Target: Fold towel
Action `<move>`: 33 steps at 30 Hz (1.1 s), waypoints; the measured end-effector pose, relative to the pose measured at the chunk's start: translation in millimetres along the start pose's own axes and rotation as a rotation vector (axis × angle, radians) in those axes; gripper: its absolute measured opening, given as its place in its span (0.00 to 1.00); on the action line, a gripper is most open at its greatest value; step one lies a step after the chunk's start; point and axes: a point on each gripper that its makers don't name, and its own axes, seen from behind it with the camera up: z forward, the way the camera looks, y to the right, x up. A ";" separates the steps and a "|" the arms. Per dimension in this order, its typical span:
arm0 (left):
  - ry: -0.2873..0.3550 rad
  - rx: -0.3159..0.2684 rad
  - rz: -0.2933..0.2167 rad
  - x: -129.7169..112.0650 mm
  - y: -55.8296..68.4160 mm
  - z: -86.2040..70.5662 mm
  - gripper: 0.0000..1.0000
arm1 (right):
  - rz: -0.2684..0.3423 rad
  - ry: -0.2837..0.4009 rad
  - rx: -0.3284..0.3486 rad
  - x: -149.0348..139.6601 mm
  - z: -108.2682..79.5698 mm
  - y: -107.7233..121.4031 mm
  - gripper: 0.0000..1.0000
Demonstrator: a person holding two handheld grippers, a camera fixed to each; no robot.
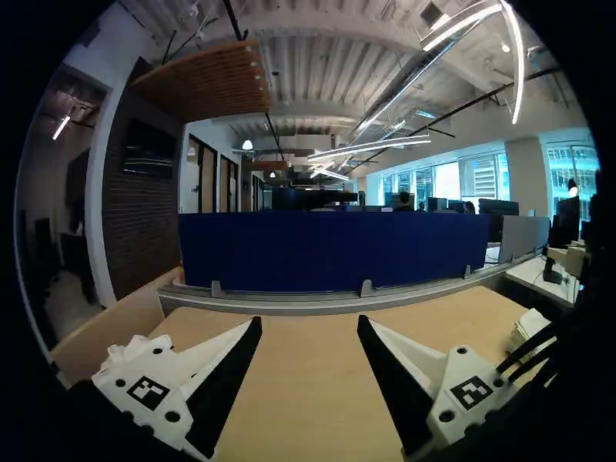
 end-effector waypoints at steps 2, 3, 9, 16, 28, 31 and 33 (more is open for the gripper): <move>0.007 0.001 0.010 0.5 0.1 1.7 0.92 | 0.014 0.000 0.001 0.7 0.5 -2.4 1.00; 0.011 0.002 0.018 0.5 0.2 2.6 0.92 | 0.022 0.000 0.003 1.0 0.8 -4.1 1.00; 0.033 0.014 0.072 -1.9 0.5 6.4 0.92 | 0.034 -0.004 0.019 5.8 1.1 -16.6 1.00; 0.058 0.023 0.125 -10.6 3.2 8.7 0.92 | 0.012 -0.016 0.029 7.7 2.1 -28.4 1.00; 0.099 0.037 0.138 -38.6 -2.3 6.8 0.92 | -0.011 -0.029 0.017 13.7 6.1 -35.6 1.00; 0.095 0.043 0.124 -52.4 -6.7 6.7 0.92 | -0.003 -0.026 0.005 12.3 7.1 -32.3 1.00; 0.093 0.048 0.115 -62.4 -10.3 6.3 0.92 | 0.003 -0.025 -0.002 10.5 7.8 -30.0 1.00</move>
